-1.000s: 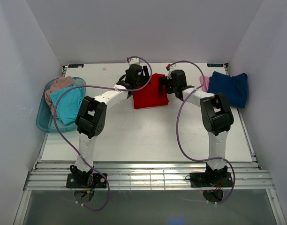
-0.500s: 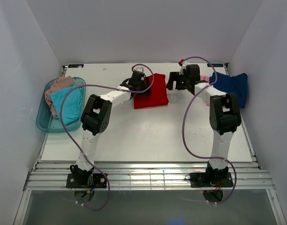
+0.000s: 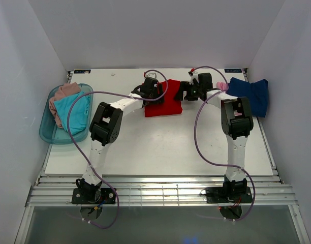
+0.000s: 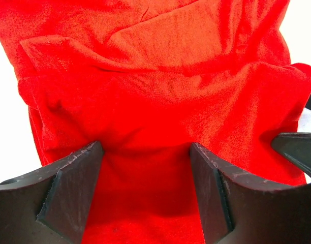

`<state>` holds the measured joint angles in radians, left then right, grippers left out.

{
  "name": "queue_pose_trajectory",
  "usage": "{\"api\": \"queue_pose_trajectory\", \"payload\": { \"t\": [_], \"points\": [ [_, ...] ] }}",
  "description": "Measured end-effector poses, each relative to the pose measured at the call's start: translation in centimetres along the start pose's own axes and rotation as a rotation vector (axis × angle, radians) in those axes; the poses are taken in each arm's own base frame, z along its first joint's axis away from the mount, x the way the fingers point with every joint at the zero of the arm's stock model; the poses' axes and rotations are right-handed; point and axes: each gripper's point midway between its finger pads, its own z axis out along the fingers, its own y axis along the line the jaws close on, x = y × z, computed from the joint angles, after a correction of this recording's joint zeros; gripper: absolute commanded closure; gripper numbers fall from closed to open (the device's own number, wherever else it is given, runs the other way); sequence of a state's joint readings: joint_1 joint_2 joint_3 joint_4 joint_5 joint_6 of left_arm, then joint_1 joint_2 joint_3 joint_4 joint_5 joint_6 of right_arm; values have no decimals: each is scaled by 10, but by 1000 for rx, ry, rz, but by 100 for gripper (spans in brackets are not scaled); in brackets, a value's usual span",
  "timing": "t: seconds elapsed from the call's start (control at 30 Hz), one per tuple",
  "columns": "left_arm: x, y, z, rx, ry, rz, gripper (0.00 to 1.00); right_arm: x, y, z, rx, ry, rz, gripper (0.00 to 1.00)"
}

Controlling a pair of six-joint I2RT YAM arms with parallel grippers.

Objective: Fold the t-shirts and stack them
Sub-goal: Smooth out wrinkles on the folded tshirt, then put the neatly folded tshirt into the corner of the board with the right arm

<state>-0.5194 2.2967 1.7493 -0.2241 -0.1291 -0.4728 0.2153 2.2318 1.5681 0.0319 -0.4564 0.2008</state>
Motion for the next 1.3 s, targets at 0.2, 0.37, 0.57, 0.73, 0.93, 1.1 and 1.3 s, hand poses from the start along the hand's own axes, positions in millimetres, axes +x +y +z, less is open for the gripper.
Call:
{"api": "queue_pose_trajectory", "payload": {
  "t": [0.2, 0.37, 0.57, 0.73, 0.93, 1.1, 1.3],
  "points": [
    [-1, 0, 1, -1, -10, 2, 20, 2, 6, 2, -42, 6, 4, 10],
    [-1, 0, 1, 1, -13, 1, 20, 4, 13, 3, -69, 12, -1, 10],
    [0, 0, 2, 4, -17, -1, 20, 13, 35, 13, -112, 35, -23, 10],
    [0, 0, 2, 9, -27, -7, 20, 16, 53, 24, -149, 41, -50, 10],
    [0, 1, 1, 14, -34, -22, 21, 10, 59, 35, -162, 29, -63, 4],
    [1, 2, -1, 18, -44, -33, 21, 7, 56, 43, -127, 24, -56, 31],
    [3, 3, -4, 24, -51, -42, 21, 9, 47, 51, -82, 28, -51, 72]
  ]
}}
